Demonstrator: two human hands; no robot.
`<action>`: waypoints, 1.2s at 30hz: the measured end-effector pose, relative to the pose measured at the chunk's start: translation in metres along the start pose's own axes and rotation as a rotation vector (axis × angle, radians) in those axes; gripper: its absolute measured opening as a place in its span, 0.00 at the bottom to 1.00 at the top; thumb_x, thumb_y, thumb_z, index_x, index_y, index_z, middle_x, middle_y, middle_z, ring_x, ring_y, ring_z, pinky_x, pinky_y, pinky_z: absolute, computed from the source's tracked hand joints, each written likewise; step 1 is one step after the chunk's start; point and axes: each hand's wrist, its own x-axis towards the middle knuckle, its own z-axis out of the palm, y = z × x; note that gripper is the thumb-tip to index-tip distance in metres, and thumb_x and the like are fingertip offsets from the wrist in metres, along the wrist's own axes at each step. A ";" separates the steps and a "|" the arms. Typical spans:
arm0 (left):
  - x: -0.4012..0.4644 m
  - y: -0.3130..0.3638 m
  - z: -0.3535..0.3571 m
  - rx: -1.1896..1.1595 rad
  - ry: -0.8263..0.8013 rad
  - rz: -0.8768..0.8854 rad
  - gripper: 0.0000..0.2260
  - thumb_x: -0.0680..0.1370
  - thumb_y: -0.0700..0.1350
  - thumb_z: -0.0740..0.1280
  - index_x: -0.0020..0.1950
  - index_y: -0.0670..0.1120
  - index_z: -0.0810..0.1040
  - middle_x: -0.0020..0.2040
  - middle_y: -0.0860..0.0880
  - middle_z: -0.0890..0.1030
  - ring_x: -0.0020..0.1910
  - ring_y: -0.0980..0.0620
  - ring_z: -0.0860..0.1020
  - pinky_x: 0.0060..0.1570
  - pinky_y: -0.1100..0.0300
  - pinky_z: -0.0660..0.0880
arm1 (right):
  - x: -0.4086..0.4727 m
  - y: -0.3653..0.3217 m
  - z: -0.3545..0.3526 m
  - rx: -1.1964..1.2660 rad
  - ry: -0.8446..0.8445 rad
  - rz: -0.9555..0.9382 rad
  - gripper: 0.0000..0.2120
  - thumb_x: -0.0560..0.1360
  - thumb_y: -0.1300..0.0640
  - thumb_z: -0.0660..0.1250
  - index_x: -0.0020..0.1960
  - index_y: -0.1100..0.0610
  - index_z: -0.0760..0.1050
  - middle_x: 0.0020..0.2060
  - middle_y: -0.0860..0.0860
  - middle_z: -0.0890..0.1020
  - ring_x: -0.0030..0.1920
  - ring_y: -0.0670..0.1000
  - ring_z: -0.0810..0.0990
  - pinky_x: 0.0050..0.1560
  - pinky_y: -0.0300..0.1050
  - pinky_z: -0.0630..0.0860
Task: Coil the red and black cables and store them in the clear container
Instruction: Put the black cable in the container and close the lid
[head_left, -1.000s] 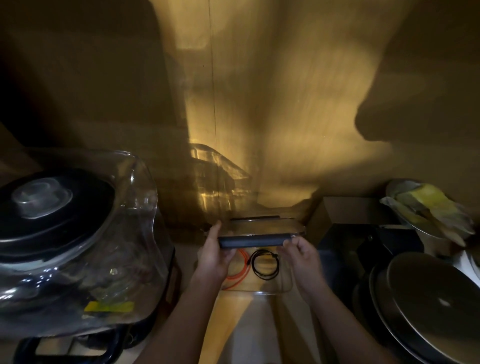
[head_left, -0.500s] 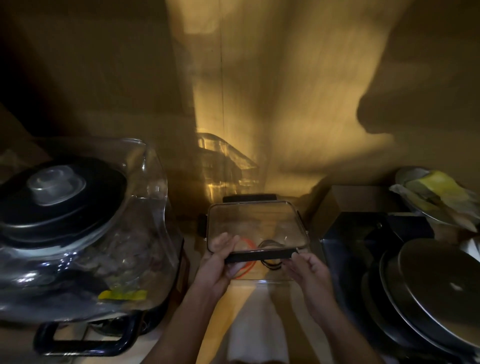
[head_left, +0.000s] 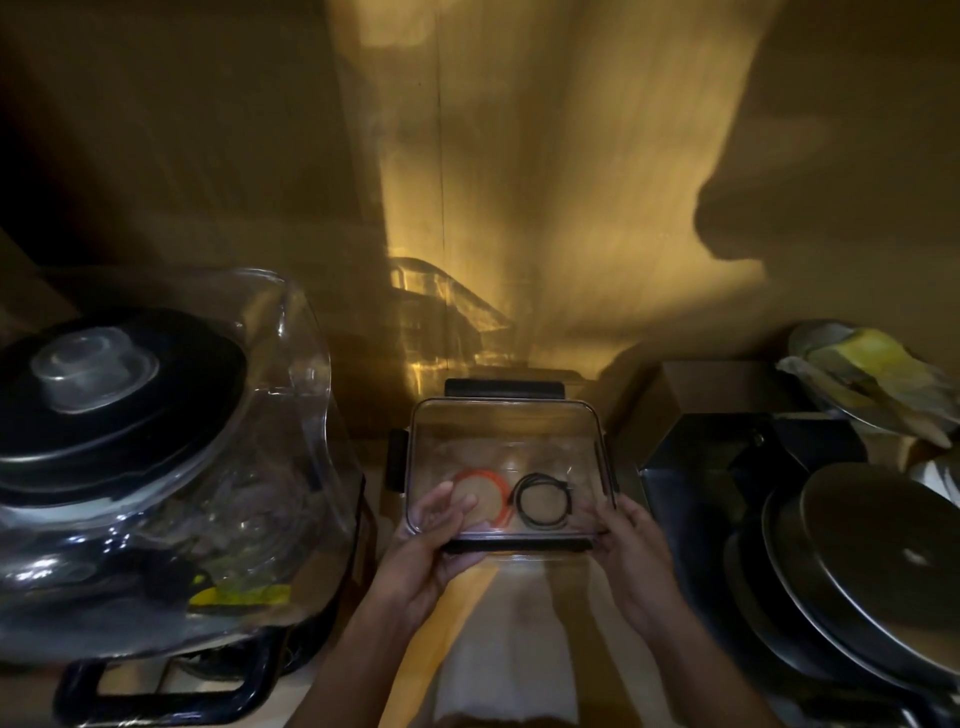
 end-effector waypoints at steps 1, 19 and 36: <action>-0.001 0.000 -0.001 0.000 -0.007 -0.002 0.21 0.71 0.33 0.69 0.63 0.44 0.77 0.59 0.38 0.82 0.61 0.31 0.77 0.40 0.46 0.84 | 0.000 -0.001 0.000 0.000 0.007 0.007 0.23 0.76 0.57 0.67 0.69 0.61 0.68 0.53 0.60 0.84 0.52 0.60 0.84 0.61 0.63 0.74; 0.003 -0.004 -0.017 0.078 -0.003 -0.033 0.20 0.71 0.32 0.69 0.62 0.42 0.77 0.61 0.35 0.81 0.56 0.34 0.81 0.40 0.43 0.83 | 0.015 -0.017 -0.006 -0.032 0.120 0.043 0.12 0.74 0.65 0.69 0.57 0.64 0.74 0.49 0.63 0.83 0.44 0.57 0.82 0.47 0.52 0.79; 0.002 -0.015 -0.018 0.476 0.142 0.238 0.26 0.66 0.29 0.77 0.59 0.42 0.72 0.57 0.40 0.81 0.50 0.43 0.84 0.43 0.45 0.83 | 0.018 -0.001 -0.004 -0.391 0.303 -0.188 0.03 0.74 0.66 0.69 0.45 0.64 0.75 0.42 0.65 0.83 0.45 0.62 0.83 0.50 0.62 0.79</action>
